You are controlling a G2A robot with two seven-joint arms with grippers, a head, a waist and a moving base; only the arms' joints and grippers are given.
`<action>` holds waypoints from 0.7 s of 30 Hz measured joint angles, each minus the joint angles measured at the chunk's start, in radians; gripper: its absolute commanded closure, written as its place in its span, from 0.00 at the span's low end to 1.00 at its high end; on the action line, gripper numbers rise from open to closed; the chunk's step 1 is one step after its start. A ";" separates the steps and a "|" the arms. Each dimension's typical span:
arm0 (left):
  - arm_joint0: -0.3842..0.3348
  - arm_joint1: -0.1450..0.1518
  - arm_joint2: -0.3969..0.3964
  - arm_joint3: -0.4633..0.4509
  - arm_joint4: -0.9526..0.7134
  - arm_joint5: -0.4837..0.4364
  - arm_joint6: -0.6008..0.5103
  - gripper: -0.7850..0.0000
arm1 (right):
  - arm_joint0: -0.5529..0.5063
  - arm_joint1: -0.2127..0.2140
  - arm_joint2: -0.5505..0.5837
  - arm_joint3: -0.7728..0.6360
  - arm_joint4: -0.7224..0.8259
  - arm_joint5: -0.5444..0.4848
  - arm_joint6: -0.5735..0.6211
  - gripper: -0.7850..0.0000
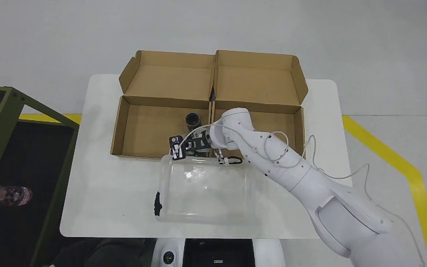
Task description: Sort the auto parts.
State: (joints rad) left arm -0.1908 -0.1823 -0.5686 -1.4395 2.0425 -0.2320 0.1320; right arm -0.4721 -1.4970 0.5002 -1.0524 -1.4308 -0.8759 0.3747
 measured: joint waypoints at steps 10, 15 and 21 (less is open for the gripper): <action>0.000 0.000 0.000 0.000 0.000 0.000 0.000 0.00 | -0.003 0.004 0.038 -0.011 0.003 -0.010 -0.041 0.58; 0.000 0.000 0.000 0.000 0.000 0.000 0.000 0.00 | -0.018 0.015 0.084 -0.054 0.038 -0.012 -0.076 0.57; 0.000 0.000 0.000 0.000 0.000 0.000 0.000 0.00 | -0.043 0.035 0.145 -0.139 0.056 -0.011 -0.083 0.56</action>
State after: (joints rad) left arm -0.1908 -0.1823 -0.5686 -1.4395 2.0425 -0.2320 0.1320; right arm -0.5154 -1.4622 0.6456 -1.1917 -1.3752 -0.8867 0.2914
